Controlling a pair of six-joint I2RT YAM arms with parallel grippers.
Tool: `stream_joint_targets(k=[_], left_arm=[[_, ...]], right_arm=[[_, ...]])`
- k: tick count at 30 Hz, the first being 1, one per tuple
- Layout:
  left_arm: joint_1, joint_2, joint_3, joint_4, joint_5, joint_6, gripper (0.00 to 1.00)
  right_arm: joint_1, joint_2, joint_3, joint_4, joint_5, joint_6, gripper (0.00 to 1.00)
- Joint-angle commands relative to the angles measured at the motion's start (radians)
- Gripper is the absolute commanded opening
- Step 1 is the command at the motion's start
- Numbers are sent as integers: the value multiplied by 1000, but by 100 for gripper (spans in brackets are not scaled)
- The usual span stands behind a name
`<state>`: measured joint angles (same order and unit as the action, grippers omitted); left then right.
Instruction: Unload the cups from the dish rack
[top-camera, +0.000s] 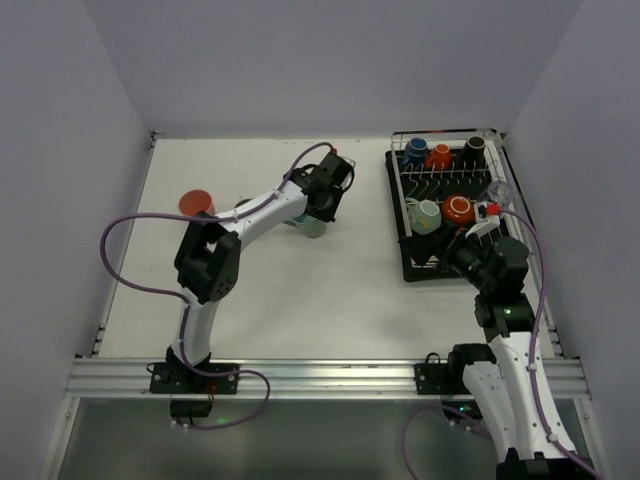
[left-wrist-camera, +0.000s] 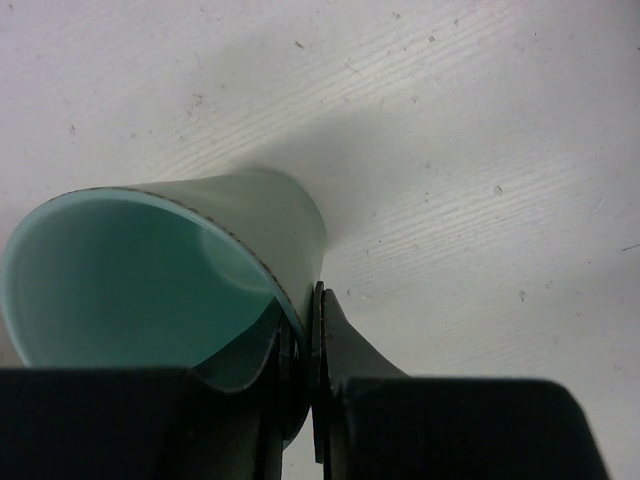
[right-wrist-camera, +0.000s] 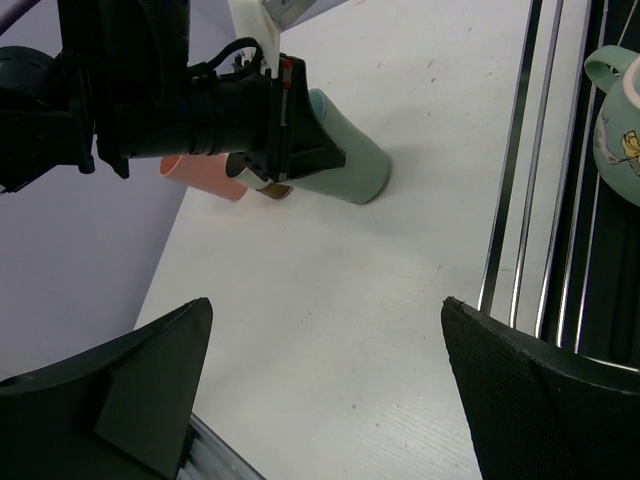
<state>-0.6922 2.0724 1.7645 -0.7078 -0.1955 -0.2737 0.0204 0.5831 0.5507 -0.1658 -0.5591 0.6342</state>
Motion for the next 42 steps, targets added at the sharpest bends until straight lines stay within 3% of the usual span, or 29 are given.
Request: stream_joint_targets(k=[1, 4, 7, 8, 13, 24, 28, 30, 33, 34, 36, 42], left_arm=[[3, 25, 44, -36, -19, 53, 0], [3, 25, 56, -36, -21, 53, 0], [5, 18, 79, -39, -9, 50, 13], [3, 15, 90, -41, -2, 48, 24], [3, -6, 113, -45, 16, 45, 54], [-1, -87, 173, -59, -12, 36, 75], [-29, -300, 153, 11, -6, 13, 83], [-39, -407, 52, 100, 48, -5, 84], [-47, -670, -220, 272, 152, -68, 87], [-49, -801, -373, 354, 177, -94, 89], [-49, -964, -491, 392, 191, -101, 90], [-49, -1231, -782, 370, 148, -59, 91]], right_arm=[[7, 3, 9, 29, 13, -21, 99], [13, 0, 8, 34, 16, -14, 99], [23, -5, 14, 31, 22, -13, 99], [24, -5, 17, 22, 25, -14, 99], [32, -8, 41, -7, 45, -19, 99], [32, -6, 120, -69, 128, -57, 99], [33, 81, 260, -144, 249, -123, 94], [33, 159, 300, -167, 338, -162, 91], [33, 259, 356, -192, 486, -195, 81], [32, 283, 370, -192, 517, -200, 79], [32, 364, 391, -190, 557, -225, 75], [32, 576, 509, -264, 573, -332, 71]])
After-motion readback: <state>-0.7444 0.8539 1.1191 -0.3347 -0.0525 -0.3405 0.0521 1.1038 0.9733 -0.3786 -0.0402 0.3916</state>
